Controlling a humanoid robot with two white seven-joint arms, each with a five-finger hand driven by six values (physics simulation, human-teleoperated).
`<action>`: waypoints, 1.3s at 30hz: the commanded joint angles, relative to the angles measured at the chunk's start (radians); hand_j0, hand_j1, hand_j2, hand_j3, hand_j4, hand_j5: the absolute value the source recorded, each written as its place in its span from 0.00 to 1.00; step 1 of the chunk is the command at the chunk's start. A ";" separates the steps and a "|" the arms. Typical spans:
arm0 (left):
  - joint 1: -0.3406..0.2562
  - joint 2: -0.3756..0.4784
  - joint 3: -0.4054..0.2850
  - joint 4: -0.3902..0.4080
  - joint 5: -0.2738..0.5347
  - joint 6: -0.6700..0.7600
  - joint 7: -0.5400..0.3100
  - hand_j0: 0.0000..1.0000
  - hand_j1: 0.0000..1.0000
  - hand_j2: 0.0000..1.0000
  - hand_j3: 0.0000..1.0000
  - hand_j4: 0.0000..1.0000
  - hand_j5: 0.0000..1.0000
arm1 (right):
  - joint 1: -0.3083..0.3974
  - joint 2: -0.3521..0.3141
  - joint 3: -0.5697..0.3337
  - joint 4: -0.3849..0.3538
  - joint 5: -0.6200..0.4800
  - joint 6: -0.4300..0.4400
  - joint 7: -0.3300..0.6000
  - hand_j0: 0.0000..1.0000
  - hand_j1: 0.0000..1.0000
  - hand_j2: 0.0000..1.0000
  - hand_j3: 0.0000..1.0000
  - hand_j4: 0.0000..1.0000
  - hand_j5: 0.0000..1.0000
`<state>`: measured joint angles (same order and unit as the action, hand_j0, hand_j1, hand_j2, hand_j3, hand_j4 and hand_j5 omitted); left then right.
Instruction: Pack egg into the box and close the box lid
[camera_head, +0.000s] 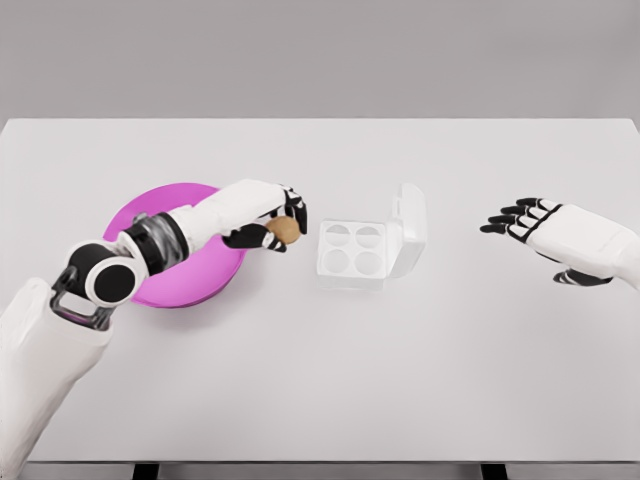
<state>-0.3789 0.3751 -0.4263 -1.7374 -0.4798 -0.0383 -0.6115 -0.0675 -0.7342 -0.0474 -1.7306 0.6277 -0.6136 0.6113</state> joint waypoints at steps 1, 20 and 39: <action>0.000 -0.024 -0.008 0.001 -0.008 0.000 0.001 0.37 0.37 0.37 0.37 0.37 0.37 | 0.000 -0.002 0.000 0.005 -0.003 0.003 0.000 1.00 1.00 1.00 1.00 1.00 1.00; -0.029 -0.105 -0.074 0.025 -0.014 0.000 0.001 0.37 0.37 0.37 0.37 0.37 0.37 | 0.002 -0.010 0.000 0.005 -0.002 0.003 0.000 1.00 1.00 1.00 1.00 1.00 1.00; -0.037 -0.130 -0.088 0.045 -0.023 -0.002 0.001 0.61 0.61 0.61 0.61 0.61 0.61 | 0.003 -0.011 0.004 0.016 -0.002 0.003 0.000 1.00 1.00 1.00 1.00 1.00 1.00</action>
<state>-0.4157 0.2455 -0.5142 -1.6919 -0.5064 -0.0394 -0.6114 -0.0644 -0.7438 -0.0435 -1.7164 0.6309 -0.6136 0.6113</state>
